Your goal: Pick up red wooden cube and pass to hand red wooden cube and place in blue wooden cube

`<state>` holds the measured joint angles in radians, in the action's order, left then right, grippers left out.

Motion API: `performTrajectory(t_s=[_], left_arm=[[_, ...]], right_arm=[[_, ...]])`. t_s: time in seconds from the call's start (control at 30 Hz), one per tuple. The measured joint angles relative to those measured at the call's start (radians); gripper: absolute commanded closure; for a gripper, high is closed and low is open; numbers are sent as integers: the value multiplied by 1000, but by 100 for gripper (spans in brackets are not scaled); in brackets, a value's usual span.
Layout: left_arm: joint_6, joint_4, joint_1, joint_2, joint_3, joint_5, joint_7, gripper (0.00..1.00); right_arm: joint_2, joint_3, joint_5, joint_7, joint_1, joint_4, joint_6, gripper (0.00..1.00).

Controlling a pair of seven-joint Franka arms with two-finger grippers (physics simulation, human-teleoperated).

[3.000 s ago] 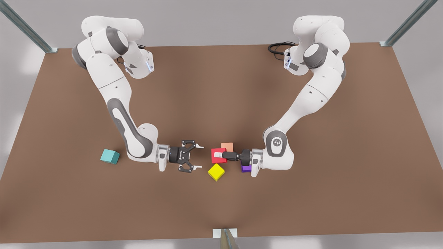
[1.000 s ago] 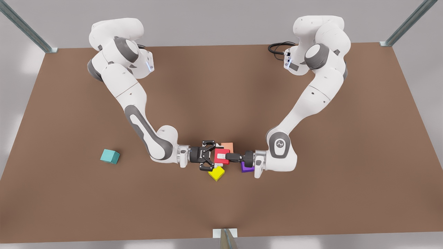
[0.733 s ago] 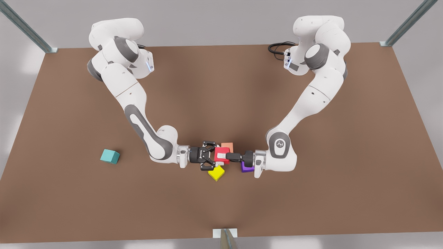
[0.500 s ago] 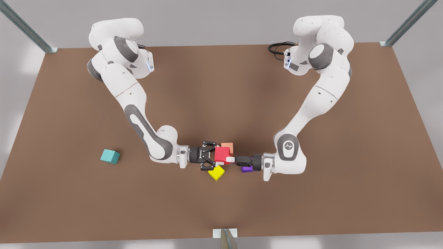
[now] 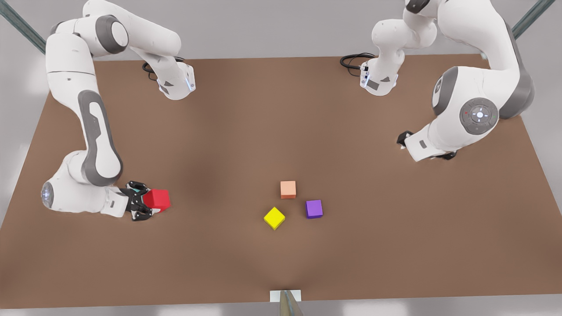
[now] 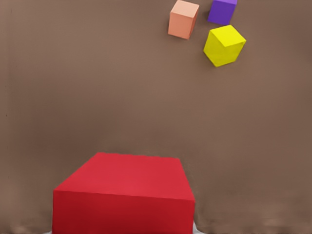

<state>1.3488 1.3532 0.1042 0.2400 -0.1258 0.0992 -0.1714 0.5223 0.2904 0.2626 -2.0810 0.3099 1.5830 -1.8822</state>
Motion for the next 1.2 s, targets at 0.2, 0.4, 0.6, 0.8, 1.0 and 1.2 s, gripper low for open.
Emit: performTrajectory(t_s=[0.2, 0.4, 0.6, 0.8, 1.0, 1.2], left_arm=[[-69, -97, 37, 29, -7, -30, 53, 0], [-70, -103, 34, 35, -10, -55, 90, 0], [-40, -111, 28, 43, -8, -61, 118, 0], [-11, -127, -59, 41, -8, -56, 139, 0], [-33, -121, -92, 49, -11, -61, 153, 0], [-49, -117, -151, 72, -10, -109, 164, 0]], right_arm=[[-110, -60, -317, 266, 0, 222, -90, 42], [-158, -96, -398, 458, 0, 398, -292, 41], [-153, -110, -413, 594, 2, 469, -483, 41], [-136, -123, -415, 687, 3, 488, -592, 41], [-130, -125, -418, 756, -2, 497, -644, 0], [-134, -123, -417, 809, -5, 497, -658, 0]])
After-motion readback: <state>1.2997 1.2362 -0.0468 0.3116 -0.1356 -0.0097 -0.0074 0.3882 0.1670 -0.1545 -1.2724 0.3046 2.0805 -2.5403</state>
